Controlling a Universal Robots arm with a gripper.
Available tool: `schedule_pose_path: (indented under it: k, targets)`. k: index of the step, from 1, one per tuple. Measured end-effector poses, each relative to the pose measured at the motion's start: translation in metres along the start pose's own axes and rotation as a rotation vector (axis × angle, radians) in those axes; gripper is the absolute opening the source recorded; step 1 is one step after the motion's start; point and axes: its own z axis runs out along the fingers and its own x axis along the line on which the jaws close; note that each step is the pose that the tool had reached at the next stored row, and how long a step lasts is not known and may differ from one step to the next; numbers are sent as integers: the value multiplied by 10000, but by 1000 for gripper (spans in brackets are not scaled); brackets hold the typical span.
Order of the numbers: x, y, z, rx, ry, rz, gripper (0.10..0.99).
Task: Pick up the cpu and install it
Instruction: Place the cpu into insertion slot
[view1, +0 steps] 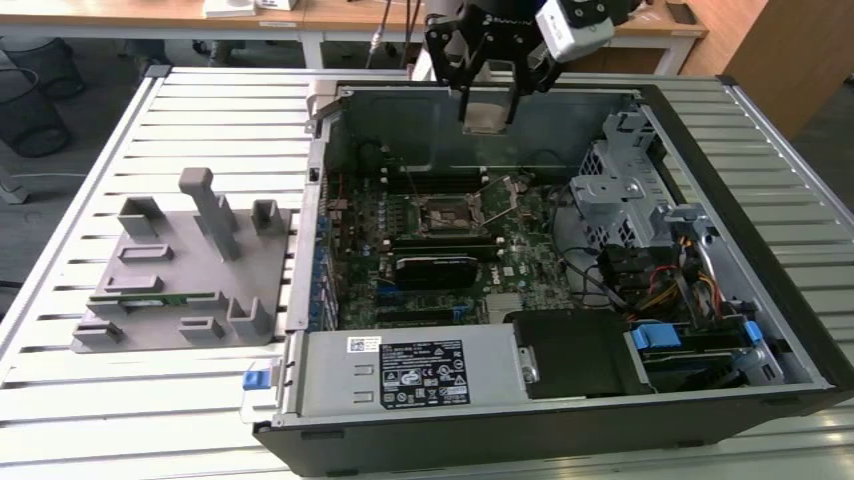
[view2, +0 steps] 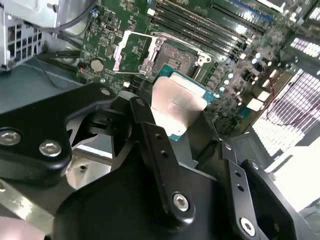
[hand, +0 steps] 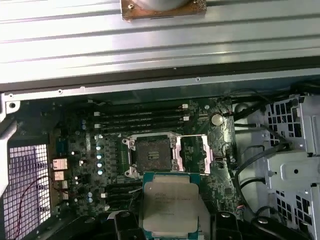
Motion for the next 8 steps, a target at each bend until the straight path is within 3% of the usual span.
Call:
schedule_pose_path:
  k: [1, 8]
  targets:
    - [0, 0, 7, -11, -45, 732, 529]
    - [0, -1, 17, -28, -123, 1986, 529]
